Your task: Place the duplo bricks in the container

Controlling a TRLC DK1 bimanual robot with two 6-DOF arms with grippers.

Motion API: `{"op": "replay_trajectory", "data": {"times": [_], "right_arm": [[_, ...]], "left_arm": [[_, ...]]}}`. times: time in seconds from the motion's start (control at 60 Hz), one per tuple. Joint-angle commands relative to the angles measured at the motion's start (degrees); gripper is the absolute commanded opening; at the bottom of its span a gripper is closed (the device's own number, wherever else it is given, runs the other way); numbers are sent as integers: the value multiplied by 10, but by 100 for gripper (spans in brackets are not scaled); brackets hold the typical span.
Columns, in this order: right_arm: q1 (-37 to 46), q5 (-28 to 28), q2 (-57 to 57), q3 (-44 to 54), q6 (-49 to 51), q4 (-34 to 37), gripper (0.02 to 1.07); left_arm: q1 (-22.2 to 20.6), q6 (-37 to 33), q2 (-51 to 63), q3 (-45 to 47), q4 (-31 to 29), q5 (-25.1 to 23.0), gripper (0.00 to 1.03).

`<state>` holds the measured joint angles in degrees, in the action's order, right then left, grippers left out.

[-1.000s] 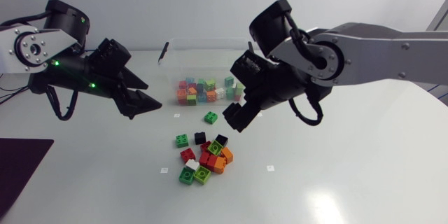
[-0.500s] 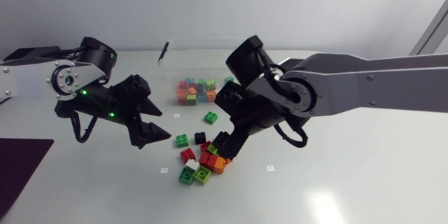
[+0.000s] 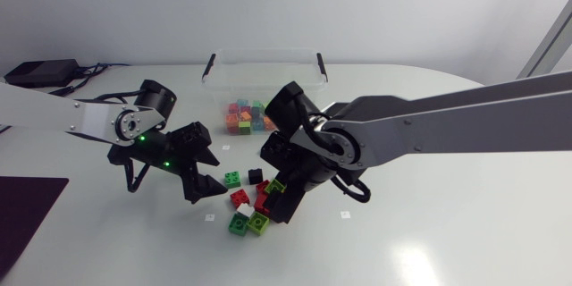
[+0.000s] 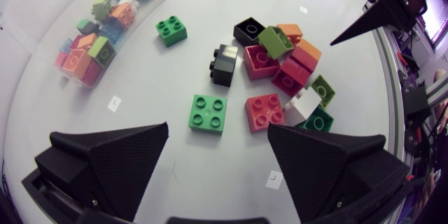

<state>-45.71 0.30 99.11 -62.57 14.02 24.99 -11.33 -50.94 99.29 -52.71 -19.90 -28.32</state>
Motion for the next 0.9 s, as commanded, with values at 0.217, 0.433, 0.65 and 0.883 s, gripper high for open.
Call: {"op": "replay_trajectory", "data": {"times": [0.217,0.433,0.65,0.883], "right_arm": [[-6,19,43,-25,-10,-13,101],[-7,27,64,-54,-10,-10,100],[-11,38,86,-80,-7,-6,100],[-13,52,102,-92,-7,-5,98]], "left_arm": [[-7,-36,59,-33,14,-7,99],[-9,-36,75,-47,24,-7,99],[-13,-46,98,-57,25,-7,99],[-23,-45,109,-64,35,-7,99]]}}
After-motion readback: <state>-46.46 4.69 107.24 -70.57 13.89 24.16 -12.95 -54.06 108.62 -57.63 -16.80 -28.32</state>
